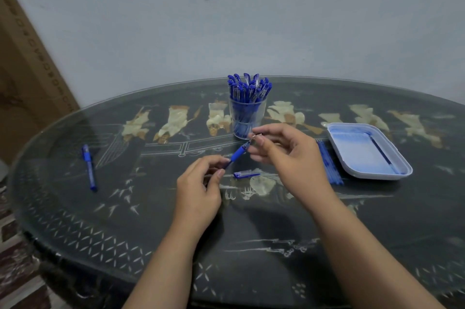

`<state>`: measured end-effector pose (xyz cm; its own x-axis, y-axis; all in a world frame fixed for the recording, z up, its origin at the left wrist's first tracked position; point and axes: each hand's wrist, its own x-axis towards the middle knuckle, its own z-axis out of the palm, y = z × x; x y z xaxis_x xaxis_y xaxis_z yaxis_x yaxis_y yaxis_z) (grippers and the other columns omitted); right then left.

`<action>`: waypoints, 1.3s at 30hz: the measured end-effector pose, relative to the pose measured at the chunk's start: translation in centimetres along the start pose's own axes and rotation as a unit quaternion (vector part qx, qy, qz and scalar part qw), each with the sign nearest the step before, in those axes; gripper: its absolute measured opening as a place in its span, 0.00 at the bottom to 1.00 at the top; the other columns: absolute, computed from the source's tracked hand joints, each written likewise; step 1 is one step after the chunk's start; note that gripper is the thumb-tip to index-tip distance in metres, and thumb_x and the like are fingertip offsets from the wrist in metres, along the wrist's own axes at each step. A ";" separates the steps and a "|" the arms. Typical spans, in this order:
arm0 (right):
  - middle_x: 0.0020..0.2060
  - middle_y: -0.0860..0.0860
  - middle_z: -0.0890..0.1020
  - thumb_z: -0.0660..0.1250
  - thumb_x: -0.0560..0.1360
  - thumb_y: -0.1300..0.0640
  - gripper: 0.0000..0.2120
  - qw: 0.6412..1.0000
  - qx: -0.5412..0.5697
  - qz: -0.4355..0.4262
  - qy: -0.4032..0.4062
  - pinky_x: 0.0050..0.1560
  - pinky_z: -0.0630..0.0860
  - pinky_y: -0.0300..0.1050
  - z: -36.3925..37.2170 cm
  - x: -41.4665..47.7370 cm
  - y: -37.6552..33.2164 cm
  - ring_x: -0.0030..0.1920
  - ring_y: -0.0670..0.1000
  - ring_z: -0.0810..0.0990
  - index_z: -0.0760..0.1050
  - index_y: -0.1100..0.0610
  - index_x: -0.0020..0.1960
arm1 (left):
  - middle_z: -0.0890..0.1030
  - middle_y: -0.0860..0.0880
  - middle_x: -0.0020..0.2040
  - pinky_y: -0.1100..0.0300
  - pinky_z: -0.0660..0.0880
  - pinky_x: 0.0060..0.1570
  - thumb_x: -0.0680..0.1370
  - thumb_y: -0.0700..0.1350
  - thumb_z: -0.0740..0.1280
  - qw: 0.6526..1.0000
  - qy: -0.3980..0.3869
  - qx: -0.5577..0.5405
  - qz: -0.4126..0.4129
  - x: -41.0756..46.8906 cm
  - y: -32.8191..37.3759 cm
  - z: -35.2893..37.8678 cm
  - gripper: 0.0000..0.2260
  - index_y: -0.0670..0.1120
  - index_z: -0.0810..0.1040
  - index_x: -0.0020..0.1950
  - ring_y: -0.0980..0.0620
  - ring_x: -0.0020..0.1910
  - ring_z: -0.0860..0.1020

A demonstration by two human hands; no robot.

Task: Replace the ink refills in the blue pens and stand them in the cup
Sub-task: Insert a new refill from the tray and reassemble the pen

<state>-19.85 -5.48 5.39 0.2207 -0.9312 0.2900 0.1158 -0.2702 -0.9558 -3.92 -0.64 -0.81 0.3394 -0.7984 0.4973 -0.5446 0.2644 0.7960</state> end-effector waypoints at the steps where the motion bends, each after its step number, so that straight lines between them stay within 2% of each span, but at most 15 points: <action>1: 0.44 0.55 0.86 0.67 0.77 0.66 0.07 1.000 -0.007 0.004 -0.004 0.46 0.83 0.45 0.0 0.0 0.1 0.44 0.52 0.86 0.81 0.56 0.48 | 0.82 0.55 0.47 0.75 0.71 0.48 0.74 0.28 0.68 1.000 0.000 0.002 0.005 0.0 0.0 0.0 0.14 0.47 0.82 0.49 0.62 0.47 0.80; 5: 0.42 0.52 0.86 0.69 0.76 0.64 0.07 0.997 -0.061 0.016 -0.036 0.48 0.83 0.48 -0.2 0.2 0.6 0.44 0.50 0.86 0.81 0.54 0.50 | 0.81 0.57 0.46 0.75 0.71 0.47 0.73 0.28 0.68 1.000 -0.007 0.011 0.023 -0.1 0.3 0.1 0.14 0.46 0.82 0.48 0.64 0.46 0.79; 8: 0.38 0.53 0.85 0.72 0.74 0.59 0.02 0.995 -0.087 0.028 -0.037 0.46 0.83 0.54 -0.2 0.2 0.8 0.42 0.51 0.85 0.81 0.53 0.45 | 0.81 0.58 0.46 0.75 0.71 0.47 0.73 0.27 0.68 1.000 -0.002 0.009 0.026 -0.1 0.4 0.1 0.15 0.48 0.81 0.48 0.64 0.46 0.79; 11: 0.37 0.54 0.84 0.75 0.68 0.46 0.11 0.994 -0.107 0.025 -0.008 0.45 0.83 0.57 -0.1 0.2 1.0 0.42 0.53 0.85 0.79 0.52 0.42 | 0.81 0.58 0.45 0.75 0.71 0.47 0.73 0.28 0.68 1.000 -0.005 0.008 0.024 -0.1 0.5 0.2 0.16 0.50 0.80 0.47 0.63 0.46 0.79; 13: 0.40 0.51 0.85 0.73 0.68 0.41 0.13 0.993 -0.118 0.024 -0.011 0.47 0.82 0.57 -0.2 0.1 1.2 0.44 0.52 0.84 0.79 0.48 0.47 | 0.82 0.57 0.46 0.75 0.71 0.47 0.74 0.29 0.68 1.000 -0.006 0.008 0.018 -0.1 0.5 0.1 0.16 0.50 0.80 0.48 0.63 0.46 0.79; 16: 0.45 0.50 0.86 0.71 0.75 0.54 0.10 0.998 -0.056 0.025 -0.032 0.52 0.82 0.53 -0.4 0.2 1.2 0.49 0.49 0.84 0.79 0.48 0.56 | 0.82 0.57 0.46 0.76 0.71 0.47 0.74 0.29 0.68 1.000 -0.007 0.007 0.009 -0.1 0.5 0.1 0.15 0.50 0.80 0.48 0.63 0.47 0.79; 18: 0.44 0.47 0.86 0.70 0.75 0.60 0.08 0.997 -0.071 0.000 -0.037 0.51 0.80 0.44 -0.4 0.2 1.1 0.48 0.44 0.84 0.82 0.49 0.52 | 0.82 0.57 0.46 0.76 0.71 0.47 0.74 0.29 0.68 1.000 -0.008 0.005 0.009 -0.1 0.5 0.1 0.16 0.50 0.80 0.48 0.63 0.47 0.79; 21: 0.39 0.46 0.85 0.74 0.72 0.56 0.03 0.994 -0.109 -0.019 -0.003 0.43 0.76 0.32 -0.1 0.0 1.1 0.41 0.41 0.82 0.81 0.52 0.43 | 0.82 0.57 0.46 0.75 0.71 0.47 0.74 0.29 0.68 1.000 -0.007 0.002 0.014 -0.1 0.5 0.1 0.16 0.50 0.80 0.48 0.63 0.46 0.79; 24: 0.43 0.47 0.85 0.74 0.72 0.53 0.09 0.995 -0.098 -0.017 0.003 0.47 0.77 0.34 -0.3 0.1 1.1 0.46 0.41 0.82 0.80 0.52 0.51 | 0.82 0.58 0.45 0.76 0.71 0.47 0.74 0.29 0.68 1.000 -0.007 0.007 0.013 -0.1 0.5 0.0 0.15 0.50 0.80 0.48 0.63 0.46 0.79; 26: 0.45 0.46 0.85 0.72 0.74 0.57 0.09 0.997 -0.078 -0.019 -0.022 0.49 0.78 0.36 -0.4 0.1 1.0 0.48 0.41 0.82 0.81 0.50 0.54 | 0.82 0.58 0.45 0.76 0.70 0.47 0.73 0.28 0.68 1.000 -0.005 0.007 0.014 -0.1 0.5 0.1 0.15 0.49 0.81 0.48 0.63 0.46 0.79; 28: 0.40 0.43 0.85 0.73 0.74 0.59 0.05 0.995 -0.092 -0.028 -0.023 0.44 0.75 0.31 -0.3 0.1 1.1 0.43 0.38 0.82 0.81 0.50 0.47 | 0.82 0.57 0.45 0.76 0.70 0.47 0.73 0.28 0.68 1.000 -0.004 0.008 0.015 -0.1 0.5 0.1 0.15 0.49 0.80 0.48 0.63 0.46 0.79; 30: 0.35 0.42 0.83 0.75 0.72 0.56 0.05 0.995 -0.099 -0.029 0.002 0.41 0.74 0.31 0.0 0.1 1.3 0.37 0.38 0.80 0.78 0.52 0.42 | 0.82 0.57 0.46 0.76 0.70 0.47 0.73 0.29 0.68 1.000 -0.008 0.011 0.014 -0.1 0.5 0.1 0.16 0.50 0.80 0.48 0.63 0.46 0.79; 34: 0.45 0.47 0.83 0.73 0.73 0.56 0.10 0.997 -0.067 -0.003 -0.030 0.49 0.80 0.43 -0.2 0.1 1.4 0.46 0.44 0.82 0.78 0.49 0.53 | 0.82 0.57 0.45 0.76 0.70 0.47 0.74 0.29 0.68 1.000 -0.009 0.010 0.012 -0.1 0.5 0.0 0.16 0.50 0.80 0.48 0.63 0.46 0.79; 37: 0.41 0.48 0.84 0.73 0.73 0.57 0.05 0.995 -0.095 -0.017 -0.026 0.44 0.77 0.36 0.0 0.1 1.3 0.41 0.41 0.81 0.78 0.52 0.46 | 0.82 0.58 0.45 0.76 0.70 0.47 0.73 0.28 0.68 1.000 -0.009 0.007 0.017 -0.1 0.7 0.1 0.16 0.51 0.80 0.47 0.64 0.46 0.79; 39: 0.41 0.49 0.84 0.75 0.71 0.53 0.10 0.994 -0.110 -0.007 -0.006 0.43 0.76 0.35 0.1 0.1 1.6 0.40 0.42 0.81 0.75 0.53 0.45 | 0.82 0.58 0.45 0.76 0.70 0.47 0.73 0.28 0.68 1.000 -0.009 0.009 0.018 -0.1 0.7 0.1 0.16 0.50 0.80 0.48 0.64 0.46 0.79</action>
<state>-19.53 -5.93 3.91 0.2314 -0.9247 0.3022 -0.0959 -0.3308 -0.9388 -4.39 -0.39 -0.35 0.3052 -0.7984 0.5190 -0.5695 0.2838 0.7715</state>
